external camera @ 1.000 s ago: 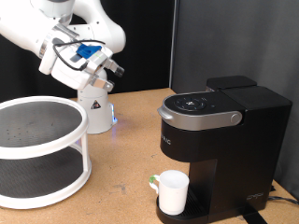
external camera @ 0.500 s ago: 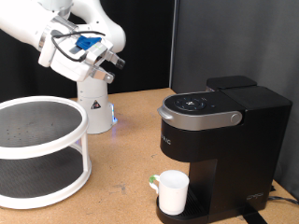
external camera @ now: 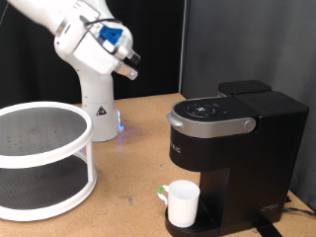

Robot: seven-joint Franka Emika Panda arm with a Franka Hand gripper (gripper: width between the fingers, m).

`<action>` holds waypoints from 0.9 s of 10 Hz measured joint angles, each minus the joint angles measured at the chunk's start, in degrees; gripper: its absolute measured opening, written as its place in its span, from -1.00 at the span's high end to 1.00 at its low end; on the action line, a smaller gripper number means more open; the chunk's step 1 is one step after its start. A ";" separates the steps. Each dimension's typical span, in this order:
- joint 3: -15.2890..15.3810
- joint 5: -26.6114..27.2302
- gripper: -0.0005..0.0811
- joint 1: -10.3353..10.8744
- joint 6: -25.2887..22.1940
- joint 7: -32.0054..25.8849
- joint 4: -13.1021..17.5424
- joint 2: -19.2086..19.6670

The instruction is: Make a cup of coffee with the keurig machine

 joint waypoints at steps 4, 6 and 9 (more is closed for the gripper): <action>7.30 -9.46 -0.98 0.28 0.69 8.06 5.46 2.55; 7.26 -9.35 -0.98 0.28 0.86 6.11 5.21 2.44; 8.43 -9.85 -0.98 0.80 0.34 3.96 6.88 2.61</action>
